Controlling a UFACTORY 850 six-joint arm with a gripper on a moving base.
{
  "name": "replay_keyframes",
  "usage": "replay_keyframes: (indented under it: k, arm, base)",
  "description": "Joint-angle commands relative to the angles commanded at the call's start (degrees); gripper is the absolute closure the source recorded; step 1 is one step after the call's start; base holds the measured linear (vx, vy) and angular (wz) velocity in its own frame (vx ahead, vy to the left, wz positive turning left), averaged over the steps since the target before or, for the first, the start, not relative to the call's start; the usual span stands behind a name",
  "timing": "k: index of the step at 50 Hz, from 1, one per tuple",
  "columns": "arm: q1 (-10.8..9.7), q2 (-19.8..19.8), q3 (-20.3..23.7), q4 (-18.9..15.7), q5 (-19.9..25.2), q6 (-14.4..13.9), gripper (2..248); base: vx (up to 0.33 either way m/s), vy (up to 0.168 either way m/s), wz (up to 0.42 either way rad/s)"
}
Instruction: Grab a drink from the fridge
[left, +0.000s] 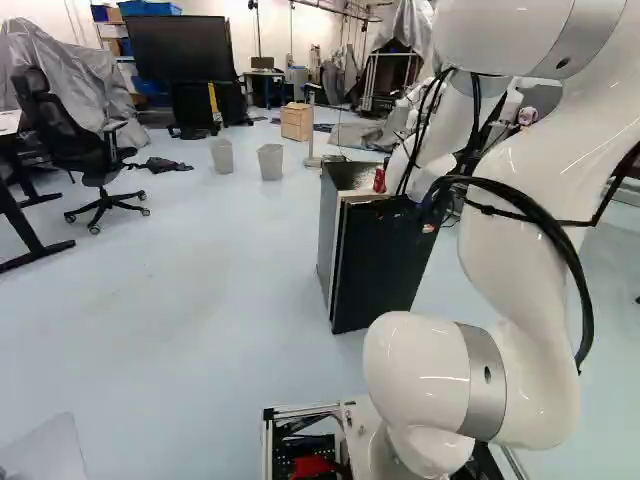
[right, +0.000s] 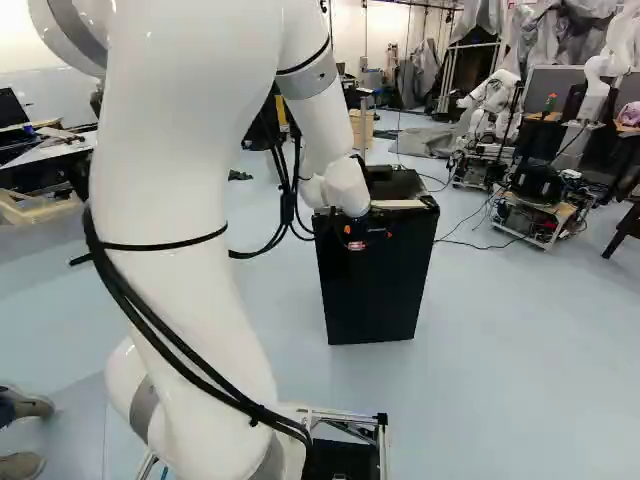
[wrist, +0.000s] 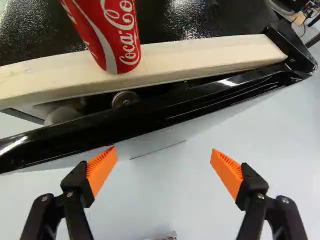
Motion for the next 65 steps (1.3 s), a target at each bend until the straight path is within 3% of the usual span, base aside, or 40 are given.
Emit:
replay_keyframes:
  k: [65]
  arm:
    - [2.4,-3.2,-4.0,0.0,0.0,0.0,3]
  base:
    - [0.0,0.0,0.0]
